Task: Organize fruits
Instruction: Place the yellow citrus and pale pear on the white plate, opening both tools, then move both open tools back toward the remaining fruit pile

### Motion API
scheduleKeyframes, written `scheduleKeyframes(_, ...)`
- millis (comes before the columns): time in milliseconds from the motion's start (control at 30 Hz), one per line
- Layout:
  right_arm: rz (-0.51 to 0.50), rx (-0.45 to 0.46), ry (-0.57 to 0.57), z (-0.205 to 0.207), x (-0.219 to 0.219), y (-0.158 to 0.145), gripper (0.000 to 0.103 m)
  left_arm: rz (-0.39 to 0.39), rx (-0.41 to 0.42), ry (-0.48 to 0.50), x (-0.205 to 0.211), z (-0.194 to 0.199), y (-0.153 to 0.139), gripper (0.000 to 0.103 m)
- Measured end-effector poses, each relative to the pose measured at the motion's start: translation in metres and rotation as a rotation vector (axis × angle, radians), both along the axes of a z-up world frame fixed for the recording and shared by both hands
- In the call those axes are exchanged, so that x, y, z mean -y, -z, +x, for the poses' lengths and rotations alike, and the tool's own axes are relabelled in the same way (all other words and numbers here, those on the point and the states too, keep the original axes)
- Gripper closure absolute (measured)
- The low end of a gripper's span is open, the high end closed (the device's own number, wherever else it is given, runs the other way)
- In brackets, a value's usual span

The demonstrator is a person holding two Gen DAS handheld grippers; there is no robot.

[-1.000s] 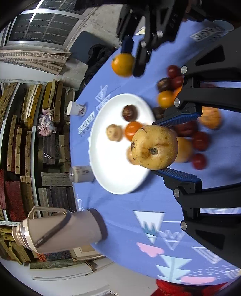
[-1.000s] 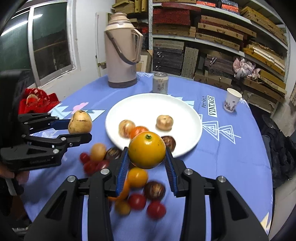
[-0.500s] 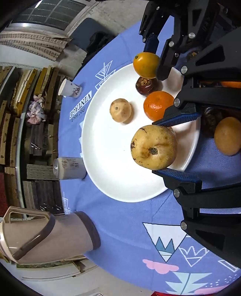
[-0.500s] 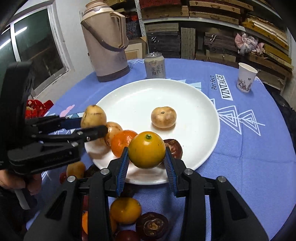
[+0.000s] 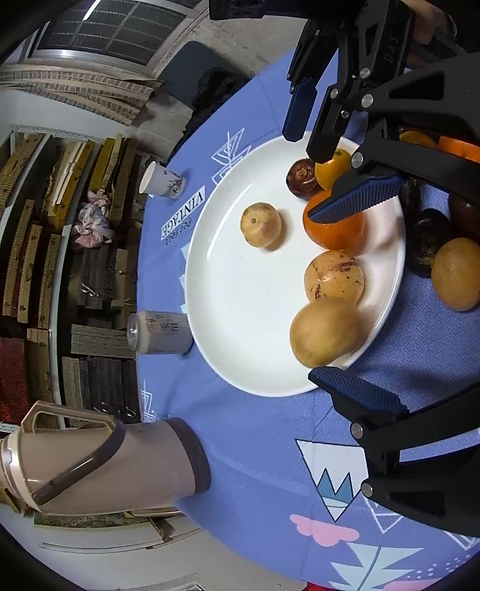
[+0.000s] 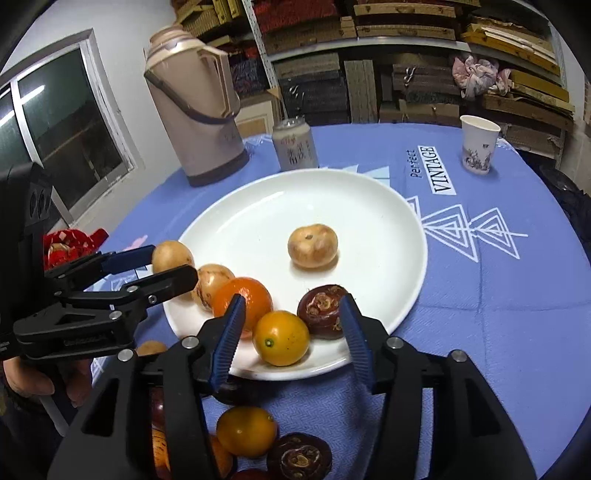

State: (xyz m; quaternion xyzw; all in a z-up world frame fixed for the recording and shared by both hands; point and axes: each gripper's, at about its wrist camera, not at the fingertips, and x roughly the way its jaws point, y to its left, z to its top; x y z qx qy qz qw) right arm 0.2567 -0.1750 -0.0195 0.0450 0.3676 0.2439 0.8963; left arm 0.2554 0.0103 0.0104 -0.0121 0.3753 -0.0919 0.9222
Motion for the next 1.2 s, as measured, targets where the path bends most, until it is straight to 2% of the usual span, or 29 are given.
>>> scheduleKeyframes(167, 0.014, 0.012, -0.001, -0.004, 0.002, -0.006, 0.045, -0.009, 0.028, 0.002, -0.003, -0.016, -0.014, 0.021)
scheduleKeyframes(333, 0.015, 0.020, -0.010, -0.007, 0.001, -0.008, 0.044, 0.034, 0.035, 0.003, -0.004, -0.039, -0.015, 0.020)
scheduleKeyframes(400, 0.013, 0.022, 0.004, -0.008, 0.002, -0.010, 0.034, 0.040, 0.022, 0.001, -0.008, -0.050, -0.010, 0.020)
scheduleKeyframes(600, -0.007, 0.084, 0.025, -0.032, 0.008, -0.030, 0.018, 0.049, -0.063, 0.005, -0.026, -0.072, 0.010, 0.016)
scheduleKeyframes(667, -0.027, 0.107, 0.023, -0.044, 0.010, -0.034, 0.013, 0.043, -0.075, -0.002, -0.033, -0.078, 0.016, 0.016)
scheduleKeyframes(833, -0.113, 0.115, 0.038, -0.073, 0.025, -0.032, 0.010, 0.028, -0.103, -0.009, -0.044, -0.086, 0.027, 0.016)
scheduleKeyframes(900, -0.145, 0.116, 0.049, -0.083, 0.033, -0.028, 0.005, 0.019, -0.105, -0.009, -0.046, -0.090, 0.029, 0.016)
scheduleKeyframes(1200, -0.287, 0.087, 0.004, -0.121, 0.040, -0.002, 0.005, 0.012, -0.104, 0.000, -0.045, -0.100, 0.029, 0.016)
